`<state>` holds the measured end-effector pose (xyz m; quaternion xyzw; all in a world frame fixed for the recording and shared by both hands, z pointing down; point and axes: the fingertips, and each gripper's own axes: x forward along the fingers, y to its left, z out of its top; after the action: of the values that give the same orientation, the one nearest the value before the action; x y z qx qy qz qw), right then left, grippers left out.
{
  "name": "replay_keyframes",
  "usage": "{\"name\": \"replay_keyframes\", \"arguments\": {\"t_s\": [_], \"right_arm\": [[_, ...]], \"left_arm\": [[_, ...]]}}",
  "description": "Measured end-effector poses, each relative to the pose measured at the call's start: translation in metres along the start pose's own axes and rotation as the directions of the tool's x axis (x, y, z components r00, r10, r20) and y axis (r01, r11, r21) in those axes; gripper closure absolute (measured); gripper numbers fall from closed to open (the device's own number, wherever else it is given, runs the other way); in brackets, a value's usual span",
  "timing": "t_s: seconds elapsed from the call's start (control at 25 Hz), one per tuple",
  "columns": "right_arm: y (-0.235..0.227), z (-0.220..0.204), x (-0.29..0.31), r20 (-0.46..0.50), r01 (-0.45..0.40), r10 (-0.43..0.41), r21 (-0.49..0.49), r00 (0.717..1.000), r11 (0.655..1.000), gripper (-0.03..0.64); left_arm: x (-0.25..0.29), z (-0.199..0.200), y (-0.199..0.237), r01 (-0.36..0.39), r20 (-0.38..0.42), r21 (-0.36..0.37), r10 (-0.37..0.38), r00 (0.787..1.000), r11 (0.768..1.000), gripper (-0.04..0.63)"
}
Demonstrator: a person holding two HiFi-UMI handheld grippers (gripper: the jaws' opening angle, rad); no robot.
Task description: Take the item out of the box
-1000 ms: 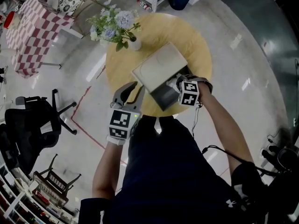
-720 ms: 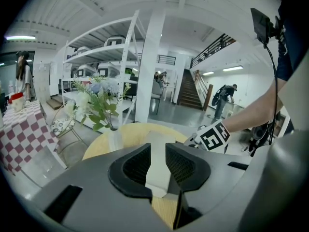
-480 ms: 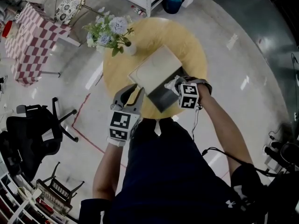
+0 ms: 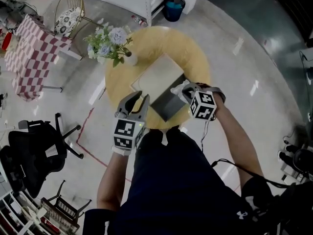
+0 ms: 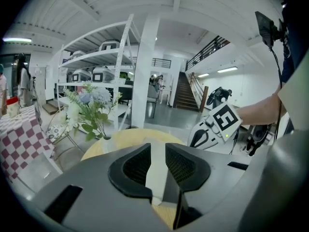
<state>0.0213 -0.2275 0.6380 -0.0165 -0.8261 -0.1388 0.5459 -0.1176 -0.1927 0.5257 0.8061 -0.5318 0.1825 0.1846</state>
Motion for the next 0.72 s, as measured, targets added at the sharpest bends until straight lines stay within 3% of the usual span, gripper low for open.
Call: {"name": "replay_keyframes", "arguments": {"t_s": [0.28, 0.72], "right_arm": [[-0.024, 0.028, -0.061, 0.206, 0.084, -0.136, 0.243, 0.969, 0.966, 0.603], [-0.042, 0.064, -0.15, 0.419, 0.128, -0.317, 0.42, 0.851, 0.898, 0.603]], "left_arm": [[-0.002, 0.017, -0.01, 0.011, 0.022, 0.018, -0.012, 1.0, 1.0, 0.491], [-0.014, 0.058, -0.027, 0.013, 0.111, 0.054, -0.019, 0.994, 0.998, 0.495]]}}
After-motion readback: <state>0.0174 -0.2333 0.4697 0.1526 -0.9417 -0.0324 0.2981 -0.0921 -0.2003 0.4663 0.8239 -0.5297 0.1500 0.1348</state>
